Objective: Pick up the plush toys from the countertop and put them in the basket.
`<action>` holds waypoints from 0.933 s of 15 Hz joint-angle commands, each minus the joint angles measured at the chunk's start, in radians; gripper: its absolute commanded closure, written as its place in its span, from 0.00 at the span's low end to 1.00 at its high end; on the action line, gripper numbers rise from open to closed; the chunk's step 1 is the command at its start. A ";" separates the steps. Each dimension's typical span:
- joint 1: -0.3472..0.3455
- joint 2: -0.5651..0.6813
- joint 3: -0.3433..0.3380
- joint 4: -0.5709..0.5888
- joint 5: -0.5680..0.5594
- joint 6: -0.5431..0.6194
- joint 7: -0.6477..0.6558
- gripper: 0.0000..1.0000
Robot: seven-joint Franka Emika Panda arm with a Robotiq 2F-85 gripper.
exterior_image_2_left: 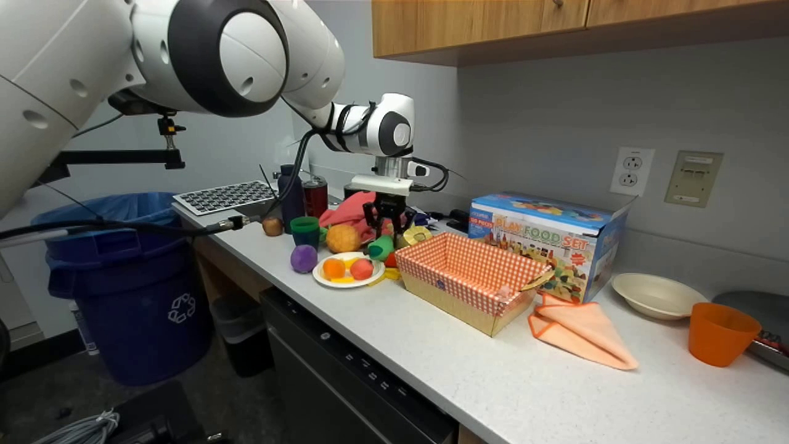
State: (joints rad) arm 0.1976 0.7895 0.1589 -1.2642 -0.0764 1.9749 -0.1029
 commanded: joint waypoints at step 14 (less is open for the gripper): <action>-0.041 -0.197 -0.056 -0.051 0.018 0.008 0.033 0.96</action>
State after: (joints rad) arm 0.1700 0.6540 0.1431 -1.2718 -0.0441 1.9553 -0.0994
